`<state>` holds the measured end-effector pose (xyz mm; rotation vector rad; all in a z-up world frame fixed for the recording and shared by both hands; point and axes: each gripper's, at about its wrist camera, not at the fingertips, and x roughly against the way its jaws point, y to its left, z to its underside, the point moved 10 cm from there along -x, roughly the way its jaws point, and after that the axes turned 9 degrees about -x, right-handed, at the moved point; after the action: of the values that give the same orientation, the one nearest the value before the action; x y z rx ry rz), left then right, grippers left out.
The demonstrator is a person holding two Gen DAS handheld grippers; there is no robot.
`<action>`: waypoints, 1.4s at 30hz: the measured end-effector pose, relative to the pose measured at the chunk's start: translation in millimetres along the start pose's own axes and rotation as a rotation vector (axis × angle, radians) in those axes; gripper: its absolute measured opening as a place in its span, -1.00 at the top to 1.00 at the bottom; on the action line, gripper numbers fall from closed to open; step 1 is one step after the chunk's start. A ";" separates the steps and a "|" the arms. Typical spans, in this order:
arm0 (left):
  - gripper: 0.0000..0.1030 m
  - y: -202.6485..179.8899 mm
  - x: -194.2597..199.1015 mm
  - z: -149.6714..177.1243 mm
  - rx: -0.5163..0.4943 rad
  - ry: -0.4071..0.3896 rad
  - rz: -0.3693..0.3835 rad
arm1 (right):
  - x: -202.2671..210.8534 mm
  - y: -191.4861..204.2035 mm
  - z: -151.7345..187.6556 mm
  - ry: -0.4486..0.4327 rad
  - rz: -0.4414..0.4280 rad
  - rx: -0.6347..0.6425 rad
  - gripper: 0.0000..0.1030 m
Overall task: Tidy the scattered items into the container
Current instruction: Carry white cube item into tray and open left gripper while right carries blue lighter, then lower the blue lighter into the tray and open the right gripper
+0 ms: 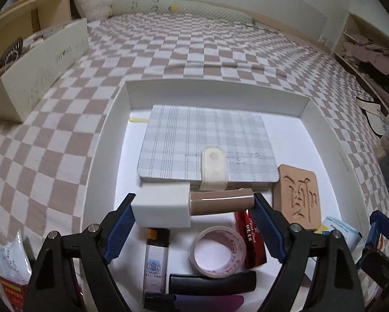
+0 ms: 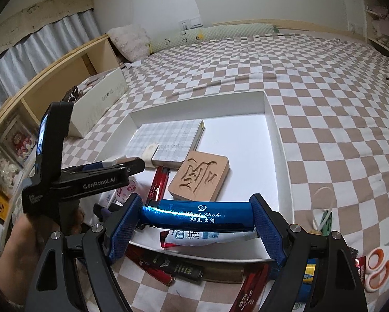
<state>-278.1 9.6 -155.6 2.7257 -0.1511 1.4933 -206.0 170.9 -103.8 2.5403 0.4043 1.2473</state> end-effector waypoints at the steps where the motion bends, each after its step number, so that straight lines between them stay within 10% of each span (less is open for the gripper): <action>1: -0.75 0.1 -0.5 0.8 -0.001 -0.001 0.004 | -2.2 0.6 0.3 0.005 0.002 0.003 -0.64; 26: -0.85 1.5 57.7 -14.4 -0.044 -0.136 0.001 | -51.4 49.3 15.1 0.103 0.011 0.187 -0.64; 29: -0.85 2.6 59.3 -13.7 -0.043 -0.138 0.002 | -49.5 48.6 14.6 0.087 0.016 0.189 -1.00; 42: -0.86 5.7 71.7 -5.8 -0.042 -0.149 -0.007 | -34.6 43.3 12.3 0.056 0.048 0.192 -1.00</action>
<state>-245.1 -0.7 -92.2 2.7989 -0.1742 1.2697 -211.1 116.7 -120.0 2.6925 0.5007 1.3600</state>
